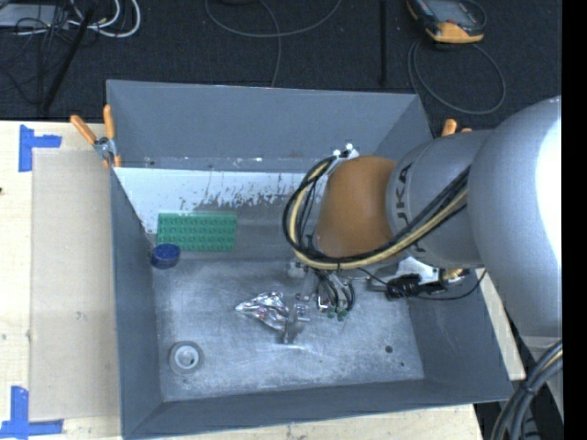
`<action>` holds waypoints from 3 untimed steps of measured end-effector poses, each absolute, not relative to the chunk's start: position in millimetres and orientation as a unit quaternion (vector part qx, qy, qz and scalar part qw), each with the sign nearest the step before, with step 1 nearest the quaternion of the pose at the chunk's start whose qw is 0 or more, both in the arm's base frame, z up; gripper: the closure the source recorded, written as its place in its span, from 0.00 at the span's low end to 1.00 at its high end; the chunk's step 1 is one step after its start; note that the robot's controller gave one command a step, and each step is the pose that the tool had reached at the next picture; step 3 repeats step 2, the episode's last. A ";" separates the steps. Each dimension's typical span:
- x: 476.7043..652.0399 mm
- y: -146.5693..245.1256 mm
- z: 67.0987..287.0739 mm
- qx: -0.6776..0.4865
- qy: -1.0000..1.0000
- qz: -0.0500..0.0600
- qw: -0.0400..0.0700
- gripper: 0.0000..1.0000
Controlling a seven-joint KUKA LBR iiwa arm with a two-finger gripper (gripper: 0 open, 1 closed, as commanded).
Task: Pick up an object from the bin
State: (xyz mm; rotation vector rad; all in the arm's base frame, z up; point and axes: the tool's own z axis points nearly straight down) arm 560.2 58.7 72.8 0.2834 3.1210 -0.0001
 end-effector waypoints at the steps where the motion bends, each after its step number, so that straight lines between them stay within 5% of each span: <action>1: 559.0 59.8 73.3 0.091 0.996 0.001 -0.001 1.00; 2: 550.4 69.6 203.0 -0.004 1.000 0.000 0.003 1.00; 3: 550.4 69.6 203.0 -0.004 1.000 0.000 0.003 1.00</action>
Offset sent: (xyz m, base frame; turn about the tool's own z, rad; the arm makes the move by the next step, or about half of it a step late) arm 0.0000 0.0000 0.0000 0.0000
